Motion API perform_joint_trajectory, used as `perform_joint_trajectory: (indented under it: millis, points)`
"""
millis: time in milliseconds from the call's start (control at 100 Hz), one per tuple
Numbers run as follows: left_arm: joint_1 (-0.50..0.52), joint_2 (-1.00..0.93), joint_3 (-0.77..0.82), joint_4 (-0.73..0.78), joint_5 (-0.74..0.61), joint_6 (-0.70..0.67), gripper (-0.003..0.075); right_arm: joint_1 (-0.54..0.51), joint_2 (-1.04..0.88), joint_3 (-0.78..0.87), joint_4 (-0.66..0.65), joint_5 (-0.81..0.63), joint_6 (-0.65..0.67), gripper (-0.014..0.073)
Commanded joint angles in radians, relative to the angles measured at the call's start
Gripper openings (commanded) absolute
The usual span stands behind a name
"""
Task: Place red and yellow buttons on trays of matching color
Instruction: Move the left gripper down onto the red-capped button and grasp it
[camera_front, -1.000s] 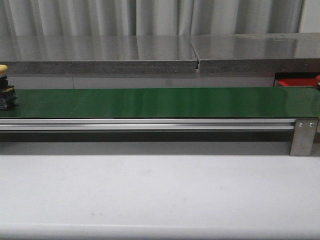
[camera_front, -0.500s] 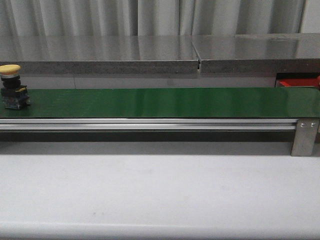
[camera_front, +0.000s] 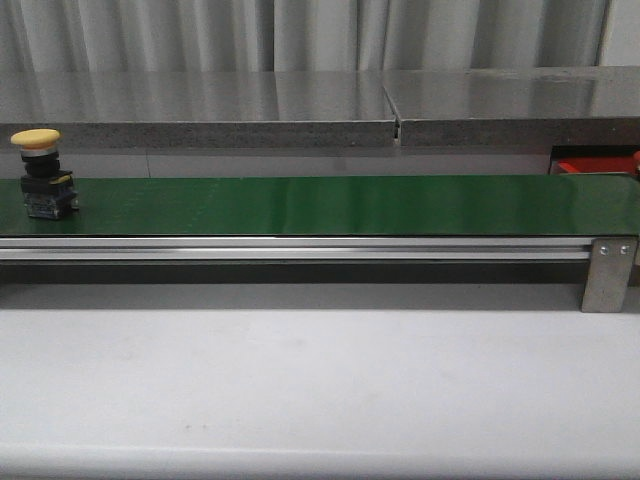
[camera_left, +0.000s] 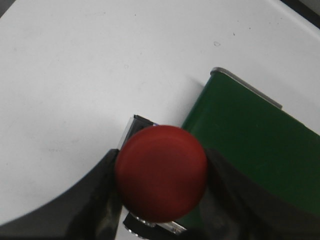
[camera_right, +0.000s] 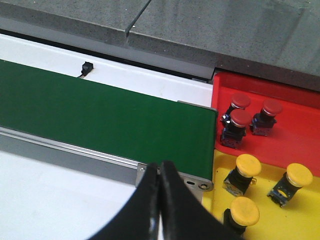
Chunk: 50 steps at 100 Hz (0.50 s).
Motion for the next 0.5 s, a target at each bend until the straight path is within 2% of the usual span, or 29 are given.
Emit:
perform_joint_trajectory:
  millis: [0, 490]
  points:
    - [-0.015, -0.085, 0.013, -0.026, -0.066, 0.009, 0.0189, 0.002, 0.000, -0.024, 0.003, -0.071, -0.011, -0.0118]
    - [-0.166, -0.057, 0.035, -0.038, -0.107, 0.009, 0.0190, 0.002, 0.000, -0.024, 0.003, -0.071, -0.011, -0.0118]
